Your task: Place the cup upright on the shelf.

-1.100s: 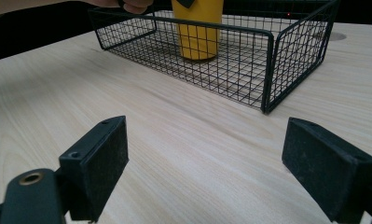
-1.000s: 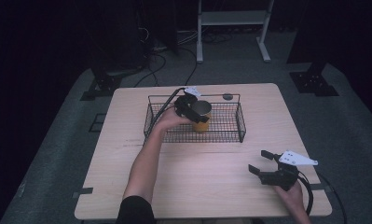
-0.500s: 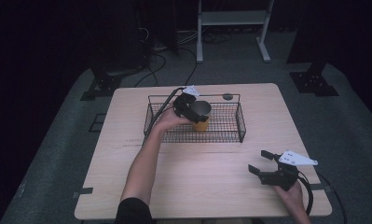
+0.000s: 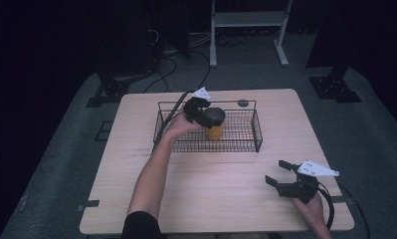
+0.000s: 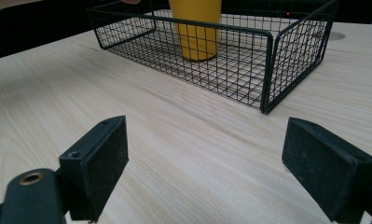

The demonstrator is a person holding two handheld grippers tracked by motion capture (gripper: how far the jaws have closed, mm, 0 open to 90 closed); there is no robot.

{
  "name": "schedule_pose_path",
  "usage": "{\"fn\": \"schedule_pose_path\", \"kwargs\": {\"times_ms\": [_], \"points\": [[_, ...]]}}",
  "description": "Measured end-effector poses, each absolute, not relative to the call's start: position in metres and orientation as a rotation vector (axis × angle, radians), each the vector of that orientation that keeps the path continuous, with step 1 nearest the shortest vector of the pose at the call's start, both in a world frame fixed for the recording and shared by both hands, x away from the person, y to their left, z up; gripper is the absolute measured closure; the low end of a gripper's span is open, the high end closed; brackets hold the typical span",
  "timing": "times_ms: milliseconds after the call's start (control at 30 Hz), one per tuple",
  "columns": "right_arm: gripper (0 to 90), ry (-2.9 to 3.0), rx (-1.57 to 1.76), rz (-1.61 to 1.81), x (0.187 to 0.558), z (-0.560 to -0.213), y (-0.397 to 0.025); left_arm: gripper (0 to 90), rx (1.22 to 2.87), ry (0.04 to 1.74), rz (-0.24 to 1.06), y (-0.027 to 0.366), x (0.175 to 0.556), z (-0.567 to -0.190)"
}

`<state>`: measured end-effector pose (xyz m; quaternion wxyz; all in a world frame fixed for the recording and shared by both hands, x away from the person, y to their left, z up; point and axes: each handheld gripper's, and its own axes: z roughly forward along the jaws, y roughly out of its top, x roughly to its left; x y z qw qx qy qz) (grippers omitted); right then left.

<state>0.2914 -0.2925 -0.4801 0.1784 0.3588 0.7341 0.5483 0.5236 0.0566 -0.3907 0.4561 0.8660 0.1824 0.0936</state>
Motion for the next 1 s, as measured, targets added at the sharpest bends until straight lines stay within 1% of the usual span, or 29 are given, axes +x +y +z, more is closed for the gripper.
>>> {"fn": "schedule_pose_path", "kwargs": {"times_ms": [100,400,600,1000], "points": [[13.4,2.076,1.015,1.549,0.291,-0.48,-0.293,0.0,2.095,0.448,0.236,0.059,0.521,-0.384],[13.4,2.078,1.012,1.549,0.291,-0.48,-0.293,0.0,2.049,0.45,0.237,0.069,0.514,-0.375],[13.4,2.072,1.018,1.564,0.292,-0.48,-0.295,0.0,2.026,0.417,0.245,0.076,0.497,-0.368],[13.4,2.07,1.025,1.557,0.292,-0.48,-0.294,0.0,2.007,0.419,0.237,0.081,0.489,-0.376]]}}
